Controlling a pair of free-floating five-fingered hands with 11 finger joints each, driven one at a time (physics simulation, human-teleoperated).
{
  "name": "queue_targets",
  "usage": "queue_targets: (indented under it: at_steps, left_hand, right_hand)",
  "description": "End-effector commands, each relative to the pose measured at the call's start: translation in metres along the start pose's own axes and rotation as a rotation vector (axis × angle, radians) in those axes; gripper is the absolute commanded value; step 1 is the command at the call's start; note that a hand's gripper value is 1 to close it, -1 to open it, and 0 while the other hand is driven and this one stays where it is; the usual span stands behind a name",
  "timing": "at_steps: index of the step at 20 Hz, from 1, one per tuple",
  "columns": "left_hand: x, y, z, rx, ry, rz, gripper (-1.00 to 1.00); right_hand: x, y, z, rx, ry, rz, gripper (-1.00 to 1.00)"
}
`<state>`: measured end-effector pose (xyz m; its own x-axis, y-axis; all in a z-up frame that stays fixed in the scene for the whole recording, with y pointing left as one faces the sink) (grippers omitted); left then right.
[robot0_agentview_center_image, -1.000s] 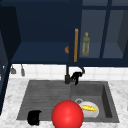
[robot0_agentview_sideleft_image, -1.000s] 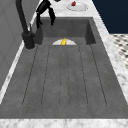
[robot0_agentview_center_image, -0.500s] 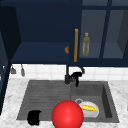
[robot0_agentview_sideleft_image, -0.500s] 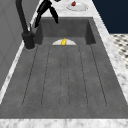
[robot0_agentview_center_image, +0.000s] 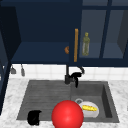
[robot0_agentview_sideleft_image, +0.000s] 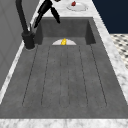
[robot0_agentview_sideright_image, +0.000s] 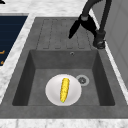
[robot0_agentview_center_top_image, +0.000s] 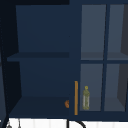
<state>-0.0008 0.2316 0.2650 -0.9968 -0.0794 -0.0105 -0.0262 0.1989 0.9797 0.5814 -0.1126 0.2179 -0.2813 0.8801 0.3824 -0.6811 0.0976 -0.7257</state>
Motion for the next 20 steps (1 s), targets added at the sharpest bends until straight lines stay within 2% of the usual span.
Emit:
queue_targets:
  at_steps: [1,2,4,9,13,14,16,20]
  left_hand:
    - [0.0,0.0,0.0,0.0,0.0,0.0,0.0]
    - [0.0,0.0,0.0,0.0,0.0,0.0,0.0]
    - [0.0,0.0,0.0,0.0,0.0,0.0,0.0]
    - [0.0,0.0,0.0,0.0,0.0,0.0,0.0]
    - [0.0,0.0,0.0,0.0,0.0,0.0,0.0]
    - [0.0,0.0,0.0,0.0,0.0,0.0,0.0]
    - [0.0,0.0,0.0,0.0,0.0,0.0,0.0]
    - [0.0,0.0,0.0,0.0,0.0,0.0,0.0]
  right_hand:
    - [0.019,0.018,0.013,-0.005,0.041,0.059,-1.0]
    - [0.022,0.019,0.009,-0.003,0.036,0.06,-1.0]
    - [0.025,0.016,-0.001,-0.013,0.035,0.102,-1.0]
    - [0.045,0.04,0.018,-0.009,0.114,0.124,-1.0]
    - [0.066,0.07,0.022,-0.002,0.135,0.1,-1.0]
    - [0.059,0.074,0.027,-0.033,0.178,0.091,-1.0]
    - [0.062,0.071,0.032,-0.08,0.205,0.086,-1.0]
    - [0.069,0.07,0.046,-0.081,0.236,0.083,-1.0]
